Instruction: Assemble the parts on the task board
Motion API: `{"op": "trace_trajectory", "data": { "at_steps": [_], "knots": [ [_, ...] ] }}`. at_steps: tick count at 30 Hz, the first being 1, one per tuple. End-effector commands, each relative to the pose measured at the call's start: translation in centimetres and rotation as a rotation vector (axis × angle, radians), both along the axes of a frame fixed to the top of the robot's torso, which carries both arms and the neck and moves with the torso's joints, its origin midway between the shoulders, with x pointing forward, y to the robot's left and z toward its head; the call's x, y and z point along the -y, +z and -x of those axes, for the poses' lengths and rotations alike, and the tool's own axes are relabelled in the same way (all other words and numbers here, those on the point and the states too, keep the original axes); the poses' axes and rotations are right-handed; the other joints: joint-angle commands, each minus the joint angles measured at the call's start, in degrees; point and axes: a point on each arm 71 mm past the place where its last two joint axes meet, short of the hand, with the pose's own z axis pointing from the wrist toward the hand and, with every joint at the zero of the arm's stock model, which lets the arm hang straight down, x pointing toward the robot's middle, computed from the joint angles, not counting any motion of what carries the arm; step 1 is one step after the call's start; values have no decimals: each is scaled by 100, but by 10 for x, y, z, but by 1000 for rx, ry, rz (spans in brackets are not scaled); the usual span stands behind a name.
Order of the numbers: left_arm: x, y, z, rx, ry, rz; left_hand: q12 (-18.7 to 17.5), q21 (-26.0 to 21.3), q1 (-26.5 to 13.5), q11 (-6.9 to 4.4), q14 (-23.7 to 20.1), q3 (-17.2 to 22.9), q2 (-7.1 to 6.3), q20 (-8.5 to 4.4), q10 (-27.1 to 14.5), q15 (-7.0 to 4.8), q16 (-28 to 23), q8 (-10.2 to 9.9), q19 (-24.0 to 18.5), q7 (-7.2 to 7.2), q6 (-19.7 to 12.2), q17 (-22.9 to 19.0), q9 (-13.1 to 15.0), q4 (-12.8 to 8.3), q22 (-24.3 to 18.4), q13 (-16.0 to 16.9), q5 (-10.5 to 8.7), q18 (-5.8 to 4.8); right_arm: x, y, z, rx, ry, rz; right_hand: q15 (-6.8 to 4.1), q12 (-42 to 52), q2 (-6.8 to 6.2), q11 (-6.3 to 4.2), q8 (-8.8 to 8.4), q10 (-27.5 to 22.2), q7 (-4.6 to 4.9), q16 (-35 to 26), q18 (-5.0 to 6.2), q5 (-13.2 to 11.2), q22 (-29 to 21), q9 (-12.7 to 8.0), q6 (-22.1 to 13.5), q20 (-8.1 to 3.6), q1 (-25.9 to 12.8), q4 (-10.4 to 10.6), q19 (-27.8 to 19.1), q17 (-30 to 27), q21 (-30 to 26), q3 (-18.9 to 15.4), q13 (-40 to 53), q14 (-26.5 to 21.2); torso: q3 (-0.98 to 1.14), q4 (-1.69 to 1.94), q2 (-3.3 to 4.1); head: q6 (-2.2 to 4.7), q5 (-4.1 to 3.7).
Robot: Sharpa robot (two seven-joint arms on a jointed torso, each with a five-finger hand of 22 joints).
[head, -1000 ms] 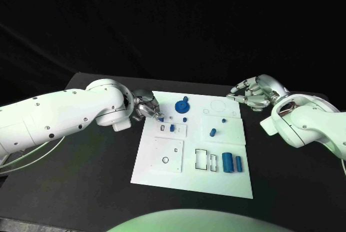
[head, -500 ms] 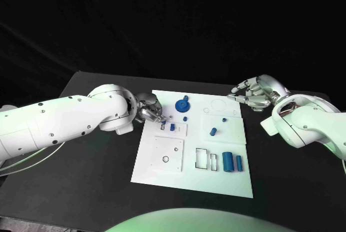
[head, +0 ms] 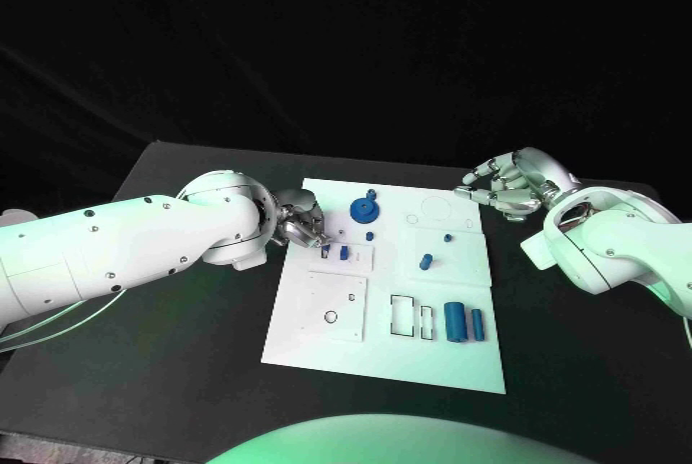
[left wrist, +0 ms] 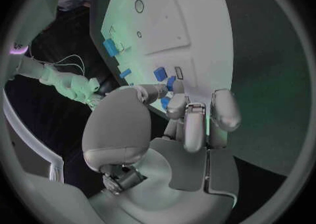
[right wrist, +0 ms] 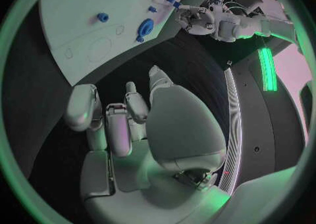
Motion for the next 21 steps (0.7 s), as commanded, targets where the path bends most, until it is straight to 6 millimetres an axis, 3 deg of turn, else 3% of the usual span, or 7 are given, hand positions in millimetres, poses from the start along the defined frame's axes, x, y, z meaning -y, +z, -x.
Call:
{"op": "trace_trajectory", "data": {
  "at_steps": [1, 21],
  "knots": [
    [1, -2, 1, -6, -23, -39, 31, 20, 9, 7, 512, 1010, -60, 3, 43, -26, 23, 24, 30, -9, 33, 1171, 3, -979, 5, 8, 39, -77, -1, 0, 0, 2, 13, 8, -39, -12, -15, -10, 48, -28, -19, -24, 46, 54, -3, 7, -41, -6, -60, -9, -33, 397, -37, -2, 1, 327, 1, 2, -1, -6, 0],
    [2, -7, 2, -35, -44, -74, 34, 25, 6, 5, 512, 1022, -68, 1, 51, -28, 23, 24, 36, -10, 39, 1171, 1, -989, 15, 18, 42, -79, -1, 0, 1, 2, 16, 8, -40, -7, -14, -10, 52, -24, -20, -24, 46, 56, -1, 7, -42, -7, -59, -10, -30, 399, -36, 0, 5, 328, -2, -2, -1, -27, 25]
  ]
}}
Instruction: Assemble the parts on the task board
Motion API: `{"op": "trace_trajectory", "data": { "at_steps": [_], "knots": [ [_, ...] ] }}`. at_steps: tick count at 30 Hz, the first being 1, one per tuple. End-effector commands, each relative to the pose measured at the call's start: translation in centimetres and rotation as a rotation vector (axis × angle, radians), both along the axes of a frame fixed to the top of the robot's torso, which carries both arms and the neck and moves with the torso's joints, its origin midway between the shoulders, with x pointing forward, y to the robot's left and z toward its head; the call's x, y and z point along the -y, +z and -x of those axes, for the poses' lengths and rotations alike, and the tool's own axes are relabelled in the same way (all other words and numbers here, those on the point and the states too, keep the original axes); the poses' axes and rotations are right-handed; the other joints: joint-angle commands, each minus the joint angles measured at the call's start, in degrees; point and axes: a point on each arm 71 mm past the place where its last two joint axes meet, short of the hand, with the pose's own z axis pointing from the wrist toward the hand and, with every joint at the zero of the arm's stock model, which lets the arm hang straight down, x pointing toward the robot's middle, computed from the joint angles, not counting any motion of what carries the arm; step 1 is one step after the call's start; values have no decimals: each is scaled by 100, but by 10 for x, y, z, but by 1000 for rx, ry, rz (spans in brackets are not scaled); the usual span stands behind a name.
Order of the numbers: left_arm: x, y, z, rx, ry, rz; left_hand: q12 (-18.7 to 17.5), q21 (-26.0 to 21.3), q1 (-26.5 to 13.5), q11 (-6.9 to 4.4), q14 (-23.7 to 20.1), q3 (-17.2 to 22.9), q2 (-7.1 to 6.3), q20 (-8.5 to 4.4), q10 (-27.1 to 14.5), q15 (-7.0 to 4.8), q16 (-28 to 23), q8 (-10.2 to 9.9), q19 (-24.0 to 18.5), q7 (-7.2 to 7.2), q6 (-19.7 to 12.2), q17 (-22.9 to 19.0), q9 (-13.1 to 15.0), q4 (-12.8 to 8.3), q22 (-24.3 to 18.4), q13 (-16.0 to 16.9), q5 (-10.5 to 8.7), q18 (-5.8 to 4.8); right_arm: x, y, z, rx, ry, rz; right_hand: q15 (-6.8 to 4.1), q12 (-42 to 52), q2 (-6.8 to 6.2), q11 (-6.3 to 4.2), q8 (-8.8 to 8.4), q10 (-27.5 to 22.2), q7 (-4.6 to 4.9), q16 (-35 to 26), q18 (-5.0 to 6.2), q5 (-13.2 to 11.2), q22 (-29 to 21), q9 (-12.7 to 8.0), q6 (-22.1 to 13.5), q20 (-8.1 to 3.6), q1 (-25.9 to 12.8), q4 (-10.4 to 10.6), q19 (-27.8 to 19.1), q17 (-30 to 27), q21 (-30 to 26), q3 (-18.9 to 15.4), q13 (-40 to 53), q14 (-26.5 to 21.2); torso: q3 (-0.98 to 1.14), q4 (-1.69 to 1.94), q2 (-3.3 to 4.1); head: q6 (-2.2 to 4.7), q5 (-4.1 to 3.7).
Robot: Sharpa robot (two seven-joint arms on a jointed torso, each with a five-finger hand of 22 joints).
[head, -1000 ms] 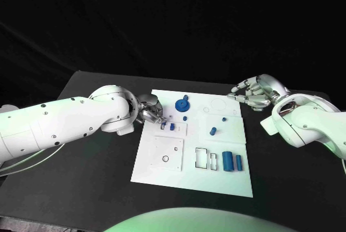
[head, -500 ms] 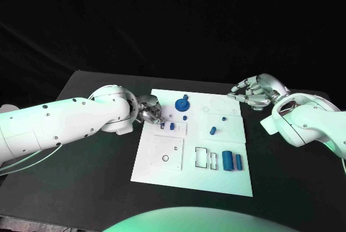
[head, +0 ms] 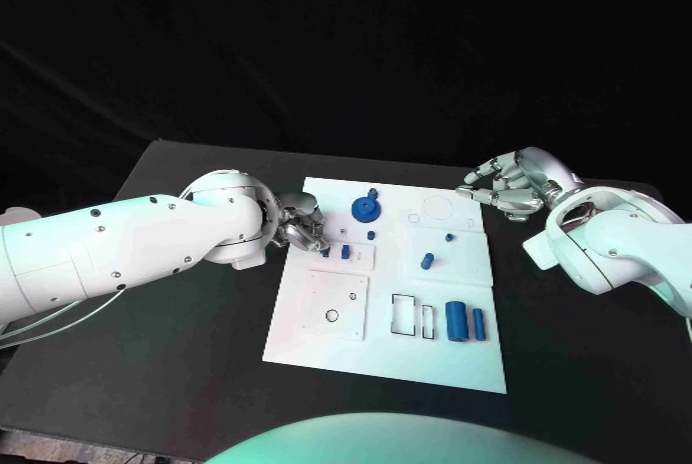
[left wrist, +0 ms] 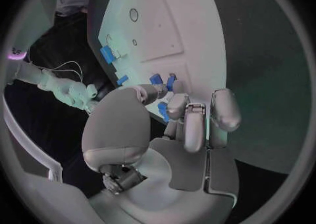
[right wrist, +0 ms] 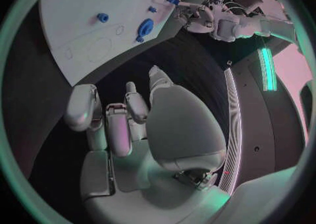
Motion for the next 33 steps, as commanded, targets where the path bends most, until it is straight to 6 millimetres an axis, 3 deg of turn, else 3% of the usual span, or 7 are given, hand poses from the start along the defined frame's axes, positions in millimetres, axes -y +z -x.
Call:
{"op": "trace_trajectory", "data": {
  "at_steps": [1, 26, 33],
  "knots": [
    [1, -2, 2, -15, -20, -20, 34, 26, 58, 4, 513, 983, -15, -6, 52, -28, 24, 33, 29, -22, 31, 1171, 7, -950, 10, 6, 21, -79, -1, 0, 1, 2, 15, 8, -40, -7, -14, -10, 8, -24, 1, -24, 46, 22, -1, 8, -21, -7, -59, -10, -30, 400, -36, 0, 5, 328, -3, -4, 1, -8, -1],
    [3, -6, 3, -41, -30, -17, 42, 32, 49, 2, 512, 1000, -26, -9, 68, -30, 23, 32, 36, -24, 41, 1170, 2, -962, 22, 27, 23, -82, -1, -1, 1, 3, 15, 8, -40, -7, -14, -10, 8, -24, 1, -24, 46, 22, -1, 8, -21, -7, -59, -10, -30, 400, -36, 0, 5, 328, -2, -3, 2, -34, 14],
    [5, -7, 3, -45, -21, -7, 67, 37, -80, -5, 515, 1005, -102, -15, 130, -34, 24, 37, 38, -36, 90, 1173, -8, -962, 30, 91, 125, -84, -1, -1, 1, 3, 14, 8, -40, -7, -14, -10, 8, -24, 1, -24, 46, 22, -1, 8, -21, -7, -59, -10, -30, 400, -36, 0, 5, 328, 0, -7, 0, -41, 1]
  ]
}}
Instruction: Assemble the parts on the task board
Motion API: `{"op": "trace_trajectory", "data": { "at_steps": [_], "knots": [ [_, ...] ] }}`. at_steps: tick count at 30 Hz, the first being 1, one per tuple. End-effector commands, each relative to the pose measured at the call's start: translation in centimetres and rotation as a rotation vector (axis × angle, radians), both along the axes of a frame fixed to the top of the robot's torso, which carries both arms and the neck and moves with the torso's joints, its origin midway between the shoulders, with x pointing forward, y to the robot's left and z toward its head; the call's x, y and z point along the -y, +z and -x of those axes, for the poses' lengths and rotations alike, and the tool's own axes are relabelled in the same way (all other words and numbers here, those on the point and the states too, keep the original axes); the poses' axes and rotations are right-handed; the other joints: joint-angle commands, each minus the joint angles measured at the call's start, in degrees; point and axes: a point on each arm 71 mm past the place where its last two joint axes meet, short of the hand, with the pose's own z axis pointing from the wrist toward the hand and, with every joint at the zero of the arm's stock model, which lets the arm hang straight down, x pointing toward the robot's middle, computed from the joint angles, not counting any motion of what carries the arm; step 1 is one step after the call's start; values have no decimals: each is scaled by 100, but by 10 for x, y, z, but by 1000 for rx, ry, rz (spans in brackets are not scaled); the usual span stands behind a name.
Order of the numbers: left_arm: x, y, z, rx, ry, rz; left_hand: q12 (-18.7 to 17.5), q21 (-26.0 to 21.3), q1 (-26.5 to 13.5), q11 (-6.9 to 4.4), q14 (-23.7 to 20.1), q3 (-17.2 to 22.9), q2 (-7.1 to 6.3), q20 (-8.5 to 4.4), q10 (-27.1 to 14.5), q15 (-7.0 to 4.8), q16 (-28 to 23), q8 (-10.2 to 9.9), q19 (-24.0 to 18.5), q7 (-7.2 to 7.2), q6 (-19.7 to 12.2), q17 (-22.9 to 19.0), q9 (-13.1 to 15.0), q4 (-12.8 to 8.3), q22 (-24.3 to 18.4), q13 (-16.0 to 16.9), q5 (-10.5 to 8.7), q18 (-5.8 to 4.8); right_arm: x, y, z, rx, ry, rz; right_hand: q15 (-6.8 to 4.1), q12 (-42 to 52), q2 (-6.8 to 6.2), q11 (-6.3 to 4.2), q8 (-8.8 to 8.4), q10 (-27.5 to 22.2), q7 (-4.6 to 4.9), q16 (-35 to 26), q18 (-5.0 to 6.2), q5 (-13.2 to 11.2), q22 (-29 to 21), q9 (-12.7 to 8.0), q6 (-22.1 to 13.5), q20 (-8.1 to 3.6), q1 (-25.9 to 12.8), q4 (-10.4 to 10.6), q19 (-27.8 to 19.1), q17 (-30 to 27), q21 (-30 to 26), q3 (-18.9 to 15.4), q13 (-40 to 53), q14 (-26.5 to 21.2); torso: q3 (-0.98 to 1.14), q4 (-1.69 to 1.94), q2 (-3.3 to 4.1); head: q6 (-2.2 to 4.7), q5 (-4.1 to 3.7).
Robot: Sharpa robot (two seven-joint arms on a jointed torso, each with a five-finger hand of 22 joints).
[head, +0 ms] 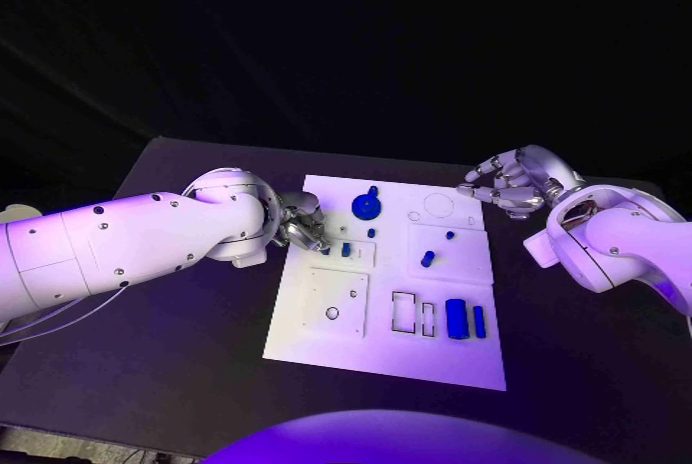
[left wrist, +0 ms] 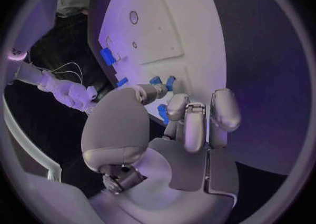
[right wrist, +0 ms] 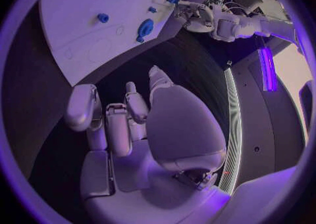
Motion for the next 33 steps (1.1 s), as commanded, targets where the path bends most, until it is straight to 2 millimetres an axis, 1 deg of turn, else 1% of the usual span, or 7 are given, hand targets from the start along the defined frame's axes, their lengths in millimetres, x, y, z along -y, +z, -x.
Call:
{"op": "trace_trajectory", "data": {
  "at_steps": [1, 5, 13, 20, 26, 28, 33],
  "knots": [
    [4, -5, 3, -31, -10, 3, 13, 34, -44, 2, 515, 945, -55, -15, 43, -35, 24, 16, 33, -29, 18, 1173, -10, -904, 4, 8, 26, -82, -1, 0, 0, 4, 14, 7, -40, -7, -14, -10, 8, -24, 0, -24, 46, 23, -1, 8, -21, -7, -59, -10, -30, 400, -36, 1, 5, 328, 3, -5, 0, -6, -10],
    [4, -5, 2, -31, -4, 7, 22, 38, -124, -9, 515, 916, -66, -18, 74, -40, 23, 25, 42, -47, 38, 1171, -11, -873, 21, 31, 17, -86, -1, 0, 1, 4, 14, 7, -40, -7, -14, -10, 8, -24, 0, -24, 46, 23, -1, 8, -21, -7, -59, -10, -30, 400, -36, 1, 5, 328, 7, -3, 1, -5, -13],
    [5, -6, 2, -33, 4, 9, 34, 36, -285, -42, 516, 816, -95, -33, 127, -63, 24, 34, 51, -94, 66, 1174, -15, -792, 33, 71, -21, -88, -1, 0, 1, 5, 13, 7, -40, -7, -14, -10, 8, -24, 0, -24, 46, 23, -1, 8, -21, -7, -59, -10, -30, 400, -36, 1, 5, 328, 6, -5, 0, -16, -21],
    [4, -6, 1, -33, 13, 10, 28, 24, -469, -79, 516, 660, -137, -61, 146, -94, 22, 22, 55, -144, 98, 1173, -40, -661, 31, 78, -53, -89, -1, 0, 1, 6, 12, 7, -42, -9, -14, -12, 22, -25, -1, -28, 47, 28, -6, 8, -25, -10, -59, -10, -29, 395, -49, 8, -1, 328, 5, -1, 1, -18, -29],
    [2, -7, -1, -31, 28, 9, 20, 8, -627, -98, 516, 499, -166, -81, 139, -113, 21, -10, 55, -166, 140, 1171, -81, -498, 18, 78, -87, -89, -1, 0, 1, 6, 12, 7, -43, -22, -14, -12, 24, -34, -1, -34, 50, 28, -16, 7, -27, -10, -63, -8, -36, 385, -67, 8, -14, 326, 8, 0, 0, -21, -35],
    [1, -7, -1, -30, 34, 9, 14, -1, -726, -102, 516, 342, -178, -88, 129, -119, 22, -36, 58, -171, 172, 1173, -112, -362, 12, 74, -100, -89, 0, 0, 1, 7, 12, 6, -43, -22, -14, -12, 24, -34, -1, -34, 50, 28, -16, 7, -27, -10, -63, -8, -36, 385, -67, 8, -14, 326, 6, -1, 0, -20, -34],
    [-1, -7, -3, -27, 48, 9, 14, -14, -837, -101, 517, 57, -197, -93, 120, -121, 22, -79, 65, -170, 215, 1175, -163, -129, 5, 89, -110, -90, 0, 0, 1, 7, 11, 6, -43, -22, -14, -12, 24, -34, -1, -34, 50, 28, -16, 7, -27, -10, -63, -8, -36, 385, -67, 8, -14, 326, 2, -4, -2, -13, -41]
  ]
}}
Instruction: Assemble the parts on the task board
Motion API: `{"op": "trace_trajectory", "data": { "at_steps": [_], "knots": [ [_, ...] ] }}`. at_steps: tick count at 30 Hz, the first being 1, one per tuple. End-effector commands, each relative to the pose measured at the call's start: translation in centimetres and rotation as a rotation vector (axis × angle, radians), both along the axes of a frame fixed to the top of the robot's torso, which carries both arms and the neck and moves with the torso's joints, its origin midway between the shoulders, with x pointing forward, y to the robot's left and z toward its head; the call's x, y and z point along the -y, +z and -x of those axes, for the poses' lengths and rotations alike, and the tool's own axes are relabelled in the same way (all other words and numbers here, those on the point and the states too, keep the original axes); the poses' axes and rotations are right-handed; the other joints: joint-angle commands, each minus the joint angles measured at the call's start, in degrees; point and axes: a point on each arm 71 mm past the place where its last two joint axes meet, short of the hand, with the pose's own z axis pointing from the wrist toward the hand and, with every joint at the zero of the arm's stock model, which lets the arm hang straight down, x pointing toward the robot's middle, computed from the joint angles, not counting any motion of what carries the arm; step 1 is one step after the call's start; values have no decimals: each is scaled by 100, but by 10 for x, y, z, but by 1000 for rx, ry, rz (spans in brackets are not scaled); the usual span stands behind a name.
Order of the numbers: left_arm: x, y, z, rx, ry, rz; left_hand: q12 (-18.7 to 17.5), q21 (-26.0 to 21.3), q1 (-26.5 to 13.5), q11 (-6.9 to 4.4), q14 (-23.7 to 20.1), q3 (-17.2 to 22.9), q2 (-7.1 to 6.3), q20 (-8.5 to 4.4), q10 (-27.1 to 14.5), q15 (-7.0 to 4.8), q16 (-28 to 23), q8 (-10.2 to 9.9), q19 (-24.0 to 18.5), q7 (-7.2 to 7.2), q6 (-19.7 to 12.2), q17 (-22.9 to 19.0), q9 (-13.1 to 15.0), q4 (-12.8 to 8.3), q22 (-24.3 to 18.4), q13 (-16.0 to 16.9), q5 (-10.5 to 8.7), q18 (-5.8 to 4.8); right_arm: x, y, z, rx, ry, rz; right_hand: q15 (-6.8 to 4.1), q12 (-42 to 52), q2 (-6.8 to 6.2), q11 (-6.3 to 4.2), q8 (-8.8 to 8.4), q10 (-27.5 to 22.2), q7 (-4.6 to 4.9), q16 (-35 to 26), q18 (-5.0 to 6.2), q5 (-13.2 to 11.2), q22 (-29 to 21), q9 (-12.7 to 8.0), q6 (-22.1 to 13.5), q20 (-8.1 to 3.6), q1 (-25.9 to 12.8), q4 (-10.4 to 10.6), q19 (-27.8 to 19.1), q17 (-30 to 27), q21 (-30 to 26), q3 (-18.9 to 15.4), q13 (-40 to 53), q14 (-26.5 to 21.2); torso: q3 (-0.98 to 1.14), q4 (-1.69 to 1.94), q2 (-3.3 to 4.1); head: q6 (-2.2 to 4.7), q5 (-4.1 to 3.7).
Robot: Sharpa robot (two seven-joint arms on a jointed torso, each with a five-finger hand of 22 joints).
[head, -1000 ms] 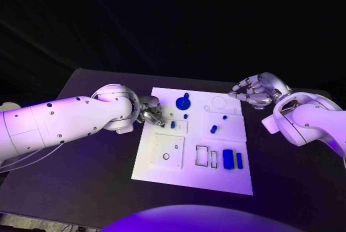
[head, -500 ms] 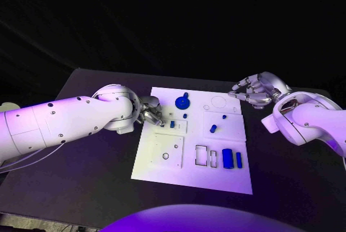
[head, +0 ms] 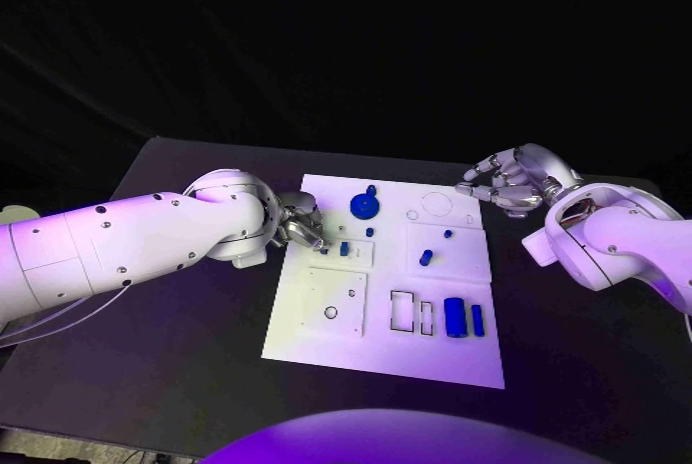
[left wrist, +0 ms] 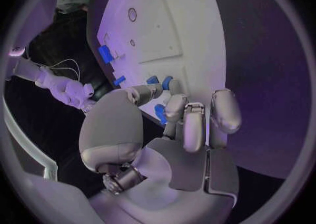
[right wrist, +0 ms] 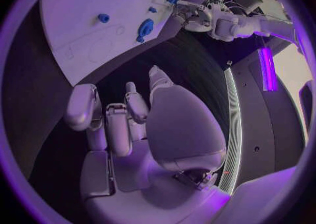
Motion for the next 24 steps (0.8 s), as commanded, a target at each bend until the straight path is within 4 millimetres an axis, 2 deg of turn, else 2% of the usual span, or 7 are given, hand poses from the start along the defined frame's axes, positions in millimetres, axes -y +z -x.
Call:
{"op": "trace_trajectory", "data": {
  "at_steps": [1, 4, 13, 17, 20, 24],
  "knots": [
    [-1, -2, 0, -9, 14, 1, 13, -16, -93, -17, 517, -135, 5, -32, -7, -38, 22, -48, 4, 32, 45, 1175, -19, 102, -5, 11, -36, -90, -1, 0, 0, 7, 12, 6, -43, -21, -13, -12, 25, -34, -1, -34, 49, 28, -4, 7, -29, -10, -68, -6, -33, 386, -34, 8, -7, 326, -4, -2, -1, 3, -5],
    [-1, -3, -1, -8, 19, 0, 15, -25, -130, -13, 516, -400, -7, -29, -8, -34, 21, -72, 7, 36, 72, 1174, -49, 275, -12, 23, -29, -89, -1, 0, 1, 7, 11, 6, -43, -21, -13, -12, 25, -34, -1, -34, 49, 28, -4, 7, -29, -10, -68, -6, -33, 386, -34, 8, -7, 326, -3, 0, -1, 4, -6],
    [-3, -2, -2, -2, 30, 3, 10, -33, -112, -10, 516, -622, 26, -29, -16, -33, 21, -99, 9, 40, 82, 1174, -77, 431, -18, 27, -17, -88, 0, 0, 1, 6, 11, 6, -43, -28, -11, -11, 27, -39, 0, -36, 50, 28, -6, 6, -32, -11, -80, -3, -33, 383, -38, 6, -14, 325, -8, -1, 0, -2, -11],
    [-4, -1, -2, 4, 33, 7, 10, -38, -116, -6, 516, -781, 28, -27, -17, -31, 21, -115, 10, 43, 92, 1174, -96, 568, -22, 33, -14, -87, 0, 0, 1, 6, 11, 6, -42, -30, -5, -10, 29, -41, 1, -39, 50, 29, -8, 6, -36, -11, -99, 2, -34, 379, -44, 4, -17, 324, -11, 1, -2, 3, -24],
    [-5, 0, -2, 8, 37, 10, 11, -41, -102, -3, 516, -1049, 30, -24, -16, -28, 21, -127, 16, 46, 109, 1174, -114, 716, -20, 42, -8, -88, 0, 0, 1, 6, 11, 6, -42, -30, -1, -10, 30, -41, 2, -39, 51, 30, -12, 5, -39, -11, -112, 3, -36, 380, -50, 3, -18, 325, -10, 1, -2, 1, -26],
    [-6, 1, -3, 15, 46, 23, 8, -47, -149, 3, 517, -1360, 102, -21, -17, -24, 21, -148, 16, 53, 123, 1176, -139, 752, -25, 46, -8, -87, 0, 0, 1, 6, 10, 5, -42, -33, 1, -9, 31, -43, 2, -39, 52, 31, -13, 5, -40, -11, -120, 5, -36, 381, -52, 2, -21, 325, -10, 2, 2, -1, -30]
  ]
}}
